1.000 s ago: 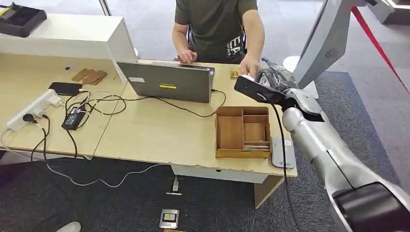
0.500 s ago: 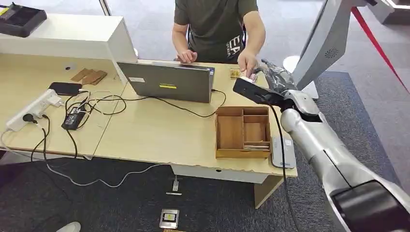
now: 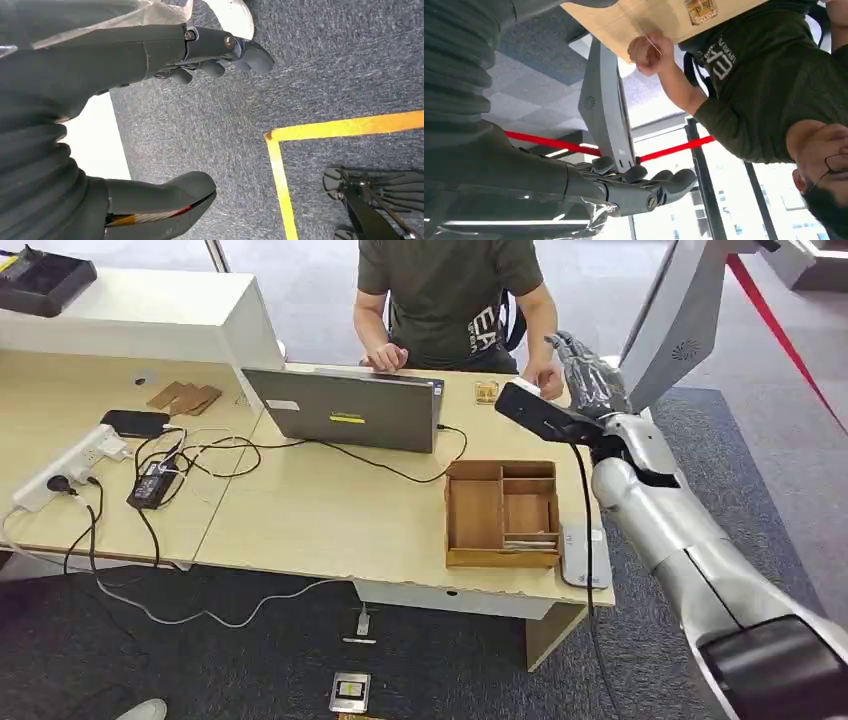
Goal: Pass the card to the sensor for recognition and then transmit it.
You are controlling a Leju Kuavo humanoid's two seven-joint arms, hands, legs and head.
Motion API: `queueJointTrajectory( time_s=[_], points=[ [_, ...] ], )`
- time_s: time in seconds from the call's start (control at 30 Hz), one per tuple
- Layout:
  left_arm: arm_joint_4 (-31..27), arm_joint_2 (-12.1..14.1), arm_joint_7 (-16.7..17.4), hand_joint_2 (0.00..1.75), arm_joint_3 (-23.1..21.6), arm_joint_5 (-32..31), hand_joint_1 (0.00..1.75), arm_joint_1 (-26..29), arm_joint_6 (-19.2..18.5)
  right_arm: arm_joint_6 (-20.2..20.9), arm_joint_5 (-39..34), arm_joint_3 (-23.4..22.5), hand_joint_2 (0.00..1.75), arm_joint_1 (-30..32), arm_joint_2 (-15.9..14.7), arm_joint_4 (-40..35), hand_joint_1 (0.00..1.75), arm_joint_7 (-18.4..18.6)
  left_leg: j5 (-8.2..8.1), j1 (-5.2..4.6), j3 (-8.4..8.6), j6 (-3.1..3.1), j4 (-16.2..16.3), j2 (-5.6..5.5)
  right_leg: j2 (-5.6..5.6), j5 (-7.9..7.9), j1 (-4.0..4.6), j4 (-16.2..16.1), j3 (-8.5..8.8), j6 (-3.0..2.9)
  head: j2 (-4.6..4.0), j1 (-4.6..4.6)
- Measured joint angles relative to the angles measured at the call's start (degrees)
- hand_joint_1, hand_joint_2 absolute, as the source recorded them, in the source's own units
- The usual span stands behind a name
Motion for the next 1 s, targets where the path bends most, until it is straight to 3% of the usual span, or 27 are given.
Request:
queueJointTrajectory(
  time_s=[0.27,0.33,0.47,0.63,0.8,1.0],
  points=[
    [0.00,-0.02,0.24,1.75,0.00,0.09,0.00,-0.01,0.00,1.14,0.26,0.00,1.75,1.69,-1.49,-5.12,0.00,0.24,0.00,0.00,0.03,0.00,0.01,0.00,0.00,0.00,0.00,0.00,0.01,0.00,0.00,0.02],
    [0.00,-0.02,0.39,1.75,0.02,0.11,0.00,-0.03,0.00,2.49,1.59,0.00,1.75,2.98,-2.53,-8.30,0.00,2.33,0.00,0.00,0.03,0.00,0.00,0.00,0.00,0.00,0.00,-0.01,0.02,0.00,0.00,0.02],
    [0.00,-0.02,0.61,1.75,0.20,0.22,0.00,0.08,0.00,7.78,3.37,-0.13,1.75,9.20,-6.25,-19.92,0.00,7.78,-0.02,0.01,0.05,0.01,0.01,-0.02,0.00,-0.02,0.01,-0.05,0.05,-0.01,0.00,0.00],
    [0.00,0.00,1.05,1.75,0.79,0.33,0.00,0.10,0.00,10.27,6.06,-1.99,1.75,19.29,-11.30,-34.46,0.00,11.30,-0.08,0.01,0.06,0.02,0.00,-0.02,0.00,-0.03,0.01,-0.13,0.09,0.01,0.00,0.02],
    [0.00,0.00,1.22,1.75,1.31,0.28,0.00,0.08,0.00,10.64,9.25,-4.55,1.75,27.83,-14.32,-43.32,0.00,11.45,-0.11,0.00,0.05,0.03,-0.01,-0.02,0.00,-0.04,0.00,-0.13,0.07,0.01,0.00,0.00],
    [0.00,0.00,1.33,1.75,1.46,0.15,0.00,0.04,0.00,9.68,10.49,-6.82,1.75,34.39,-15.10,-47.10,0.00,9.57,-0.11,0.01,0.05,0.02,-0.02,-0.01,0.01,-0.04,0.01,-0.12,0.08,0.00,0.00,0.02]
  ],
)
